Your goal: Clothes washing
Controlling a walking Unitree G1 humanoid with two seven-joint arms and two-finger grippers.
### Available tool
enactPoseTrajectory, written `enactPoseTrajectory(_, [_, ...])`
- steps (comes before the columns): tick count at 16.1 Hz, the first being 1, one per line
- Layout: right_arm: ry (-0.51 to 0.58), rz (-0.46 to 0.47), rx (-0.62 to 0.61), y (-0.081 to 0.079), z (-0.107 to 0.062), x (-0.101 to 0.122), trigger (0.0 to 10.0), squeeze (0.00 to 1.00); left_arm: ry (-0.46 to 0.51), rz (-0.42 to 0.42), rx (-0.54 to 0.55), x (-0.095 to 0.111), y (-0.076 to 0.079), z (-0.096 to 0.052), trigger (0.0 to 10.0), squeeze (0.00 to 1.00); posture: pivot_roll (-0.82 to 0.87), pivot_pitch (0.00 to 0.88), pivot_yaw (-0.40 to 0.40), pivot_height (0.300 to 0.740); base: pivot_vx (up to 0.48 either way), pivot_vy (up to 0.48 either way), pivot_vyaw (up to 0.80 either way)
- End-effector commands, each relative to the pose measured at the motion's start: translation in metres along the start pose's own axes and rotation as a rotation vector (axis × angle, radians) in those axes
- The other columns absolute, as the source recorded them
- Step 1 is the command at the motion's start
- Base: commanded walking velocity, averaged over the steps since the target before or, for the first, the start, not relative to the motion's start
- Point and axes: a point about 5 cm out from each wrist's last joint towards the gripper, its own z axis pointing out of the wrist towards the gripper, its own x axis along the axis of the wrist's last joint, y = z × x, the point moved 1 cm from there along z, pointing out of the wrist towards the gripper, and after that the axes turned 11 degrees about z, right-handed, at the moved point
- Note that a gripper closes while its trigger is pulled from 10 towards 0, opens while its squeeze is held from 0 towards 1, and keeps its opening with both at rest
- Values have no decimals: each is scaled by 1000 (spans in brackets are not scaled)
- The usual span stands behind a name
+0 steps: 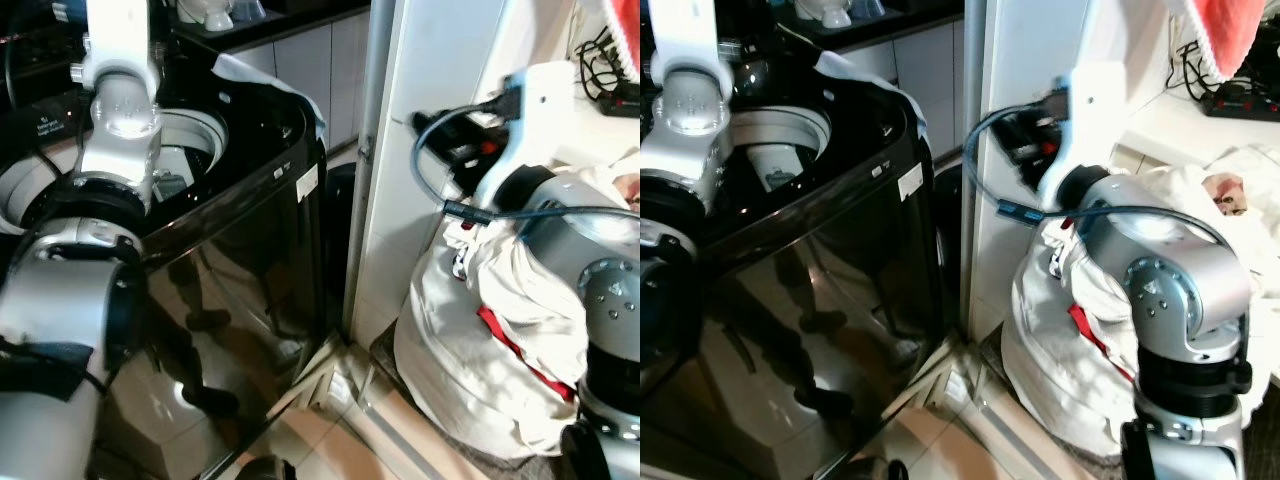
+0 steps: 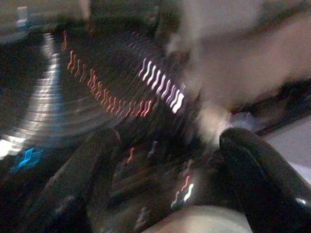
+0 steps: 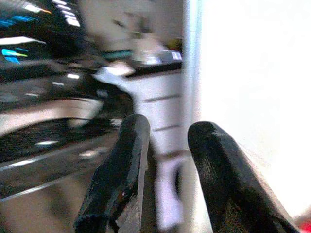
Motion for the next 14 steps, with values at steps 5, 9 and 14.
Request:
enactPoseTrajectory(5, [-213, -184, -243, 45, -17, -29, 10000, 0, 182, -302, -829, 3, 98, -87, 10000, 0, -6, 0, 64, 740, 0, 0, 0])
enactPoseTrajectory(9, [-303, -253, -440, 95, -36, -35, 10000, 1000, 223, -361, -1132, -7, 132, -163, 10000, 0, -20, 0, 70, 740, 0, 0, 0])
enactPoseTrajectory(14, [-397, -301, -586, 136, -51, -45, 10000, 1000, 181, -326, -1145, -24, 135, -191, 10000, 0, -22, 0, 66, 740, 0, 0, 0])
